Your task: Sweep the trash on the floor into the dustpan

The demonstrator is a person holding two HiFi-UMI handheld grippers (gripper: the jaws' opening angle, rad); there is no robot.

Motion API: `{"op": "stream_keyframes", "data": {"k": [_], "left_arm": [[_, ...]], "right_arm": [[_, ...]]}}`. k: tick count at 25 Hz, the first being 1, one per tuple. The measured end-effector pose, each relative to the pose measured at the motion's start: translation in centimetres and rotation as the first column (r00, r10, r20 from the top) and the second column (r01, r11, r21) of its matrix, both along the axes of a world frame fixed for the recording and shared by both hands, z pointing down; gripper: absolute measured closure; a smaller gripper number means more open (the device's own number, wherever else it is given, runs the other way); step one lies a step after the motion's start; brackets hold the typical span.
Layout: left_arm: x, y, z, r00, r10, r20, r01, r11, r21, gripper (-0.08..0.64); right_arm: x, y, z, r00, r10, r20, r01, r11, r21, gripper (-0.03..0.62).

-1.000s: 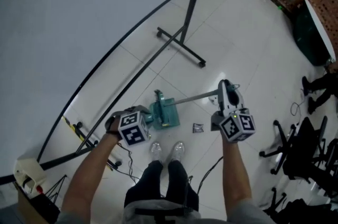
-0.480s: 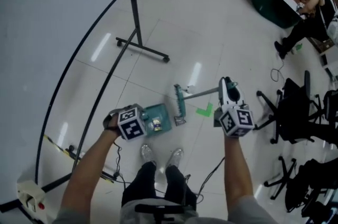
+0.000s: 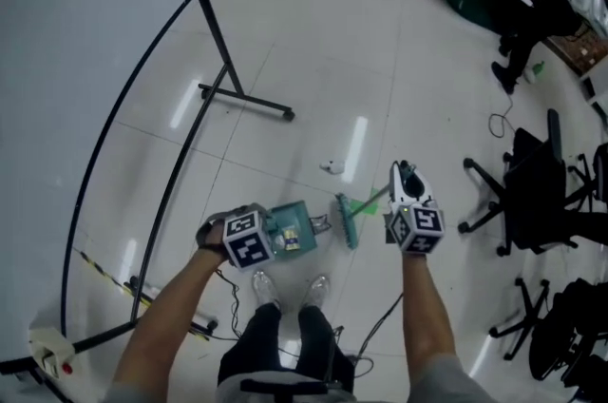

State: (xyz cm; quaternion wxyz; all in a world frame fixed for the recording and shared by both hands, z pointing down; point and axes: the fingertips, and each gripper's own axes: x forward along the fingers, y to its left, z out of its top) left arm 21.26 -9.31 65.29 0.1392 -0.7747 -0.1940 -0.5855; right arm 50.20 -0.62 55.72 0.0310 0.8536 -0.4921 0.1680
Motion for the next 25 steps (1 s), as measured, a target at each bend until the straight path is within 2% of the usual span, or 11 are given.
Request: {"op": "stream_keyframes", "data": {"k": [3,10,14,19,25], "left_arm": [[0.7,0.8,0.3,1.0,0.012,0.011,-0.013,1.0,0.005,0.457],[1.4,1.4,0.5,1.0,0.01,0.024,-0.01,1.0,0.007,0.457],[1.0,1.2,0.5,1.0,0.002,0.016,-0.003,1.0,0.001,0.457],[0.8,0.2,0.1,0.999,-0.042,-0.003,0.042,0.999,0.008,0.457],[1.6,-2.1,-1.5,0.99,-0.14,-0.033,0.141,0.99,0.013,0.457]], "right_arm": [[-0.5,0.3,2.4,1.0,-0.002,0.023,0.002,1.0,0.011,0.518],[-3.6,-1.7,3.1,0.991,-0.043,0.129,0.032,0.996,0.082,0.517],[-6.4,-3.8,2.7,0.978,-0.116,0.176,0.093,0.987,0.134,0.515],[-8.0,-5.3,0.7,0.967,-0.203,0.156,0.179,0.971,0.159,0.518],[-4.9,-5.2,-4.4,0.964,-0.25,0.094,0.228,0.954,0.196,0.518]]}}
